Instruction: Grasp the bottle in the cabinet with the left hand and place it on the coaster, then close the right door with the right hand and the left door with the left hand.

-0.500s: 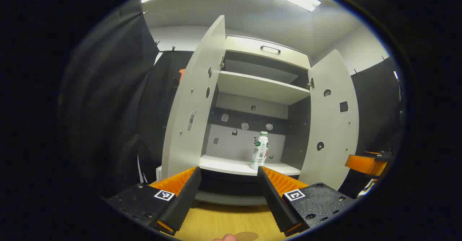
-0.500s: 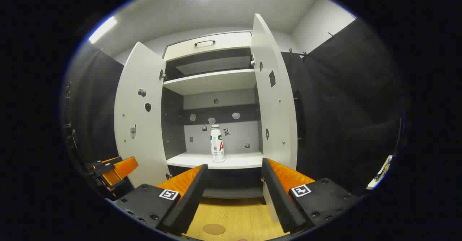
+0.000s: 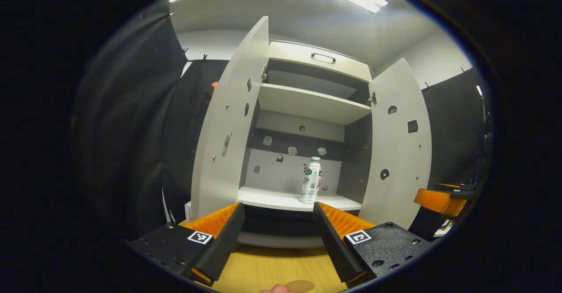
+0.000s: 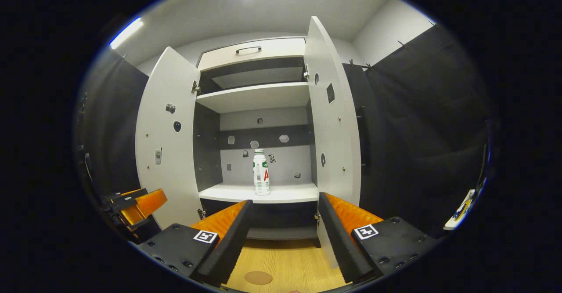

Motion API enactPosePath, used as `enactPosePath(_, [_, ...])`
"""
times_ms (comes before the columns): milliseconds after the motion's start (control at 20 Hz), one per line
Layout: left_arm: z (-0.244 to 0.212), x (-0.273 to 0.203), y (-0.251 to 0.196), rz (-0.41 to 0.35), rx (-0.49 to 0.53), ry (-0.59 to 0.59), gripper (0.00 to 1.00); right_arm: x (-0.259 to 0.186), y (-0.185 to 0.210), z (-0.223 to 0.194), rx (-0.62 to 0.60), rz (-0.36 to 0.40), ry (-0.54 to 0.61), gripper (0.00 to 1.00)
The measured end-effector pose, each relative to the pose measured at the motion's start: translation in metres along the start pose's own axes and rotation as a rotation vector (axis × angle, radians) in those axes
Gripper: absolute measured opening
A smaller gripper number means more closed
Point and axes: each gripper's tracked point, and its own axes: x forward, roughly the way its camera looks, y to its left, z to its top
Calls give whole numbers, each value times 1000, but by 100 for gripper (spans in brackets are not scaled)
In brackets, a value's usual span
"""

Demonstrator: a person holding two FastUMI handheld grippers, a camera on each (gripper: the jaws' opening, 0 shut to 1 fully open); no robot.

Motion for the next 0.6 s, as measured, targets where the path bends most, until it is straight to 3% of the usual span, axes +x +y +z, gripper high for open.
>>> enactPosePath(50, [0, -1, 0, -1, 0, 0, 95, 0, 0, -1, 1, -2, 2, 97])
enactPosePath(100, [-1, -1, -1, -4, -2, 0, 95, 0, 0, -2, 2, -5, 2, 89])
enactPosePath(250, [-3, -1, 0, -3, 0, 7, 95, 1, 1, -4, 2, -9, 5, 89])
enactPosePath(300, [-4, -1, 0, 1, 4, 8, 95, 2, 0, -4, 0, -12, 4, 97])
enactPosePath(350, [-4, -1, 1, 3, 5, 9, 95, 3, 0, -3, -3, -15, 4, 89])
enactPosePath(500, [-5, -2, 0, 1, 2, 11, 95, 4, -2, -3, -3, -23, 1, 89])
enactPosePath(550, [-5, -2, 0, 2, 3, 12, 95, 4, -2, -3, -2, -24, 1, 97])
enactPosePath(600, [-4, -2, 0, 2, 4, 11, 95, 4, -2, -2, -3, -26, 1, 97])
